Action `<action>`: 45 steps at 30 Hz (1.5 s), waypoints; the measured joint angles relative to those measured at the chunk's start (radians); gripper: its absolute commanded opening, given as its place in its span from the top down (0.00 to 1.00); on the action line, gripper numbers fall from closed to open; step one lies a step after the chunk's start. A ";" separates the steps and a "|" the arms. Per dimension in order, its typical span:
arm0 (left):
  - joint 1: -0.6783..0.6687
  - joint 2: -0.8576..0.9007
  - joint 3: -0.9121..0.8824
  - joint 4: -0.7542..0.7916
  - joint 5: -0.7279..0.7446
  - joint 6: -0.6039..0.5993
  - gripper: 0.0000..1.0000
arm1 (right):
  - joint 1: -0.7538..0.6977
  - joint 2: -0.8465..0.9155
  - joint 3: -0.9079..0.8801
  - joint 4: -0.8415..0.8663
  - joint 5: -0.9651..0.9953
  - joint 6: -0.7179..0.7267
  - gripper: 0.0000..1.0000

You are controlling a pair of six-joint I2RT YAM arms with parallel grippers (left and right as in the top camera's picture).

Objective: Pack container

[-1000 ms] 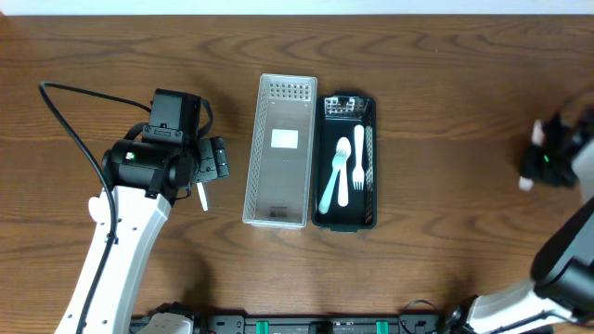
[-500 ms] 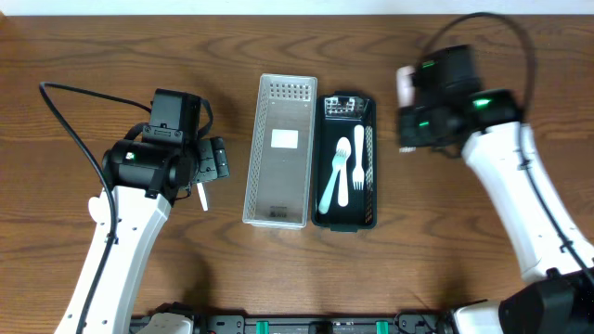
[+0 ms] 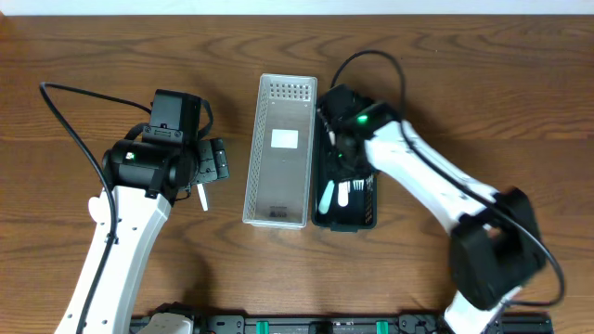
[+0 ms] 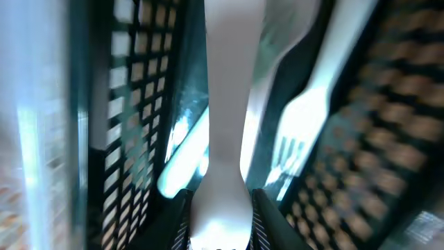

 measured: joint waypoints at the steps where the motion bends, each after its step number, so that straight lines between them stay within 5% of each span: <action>1: 0.000 0.000 0.000 -0.002 0.000 0.000 0.08 | 0.005 0.013 0.000 0.002 0.000 0.003 0.88; 3: 0.000 0.000 0.000 -0.006 0.000 0.000 0.08 | 0.013 0.028 0.000 0.003 0.000 0.008 0.70; 7: 0.000 0.000 0.000 -0.006 0.000 0.000 0.07 | 0.013 0.028 0.000 0.006 0.002 0.016 0.61; 9: 0.000 0.000 0.000 -0.006 0.000 0.000 0.07 | 0.010 0.026 0.000 0.006 0.012 0.017 0.39; 16: 0.000 0.001 0.000 -0.028 0.000 0.016 0.07 | -0.079 -0.053 0.039 -0.008 0.060 -0.032 0.02; 23: 0.000 0.014 0.000 0.001 0.010 0.034 0.07 | -0.331 -0.232 0.100 -0.014 0.103 -0.055 0.01; 30: 0.045 0.188 0.003 0.076 0.049 0.026 0.07 | -0.528 -0.216 0.104 -0.082 0.117 -0.066 0.01; 45: 0.254 0.590 0.003 0.190 0.227 0.066 0.07 | -0.556 -0.085 0.066 -0.085 0.104 -0.129 0.01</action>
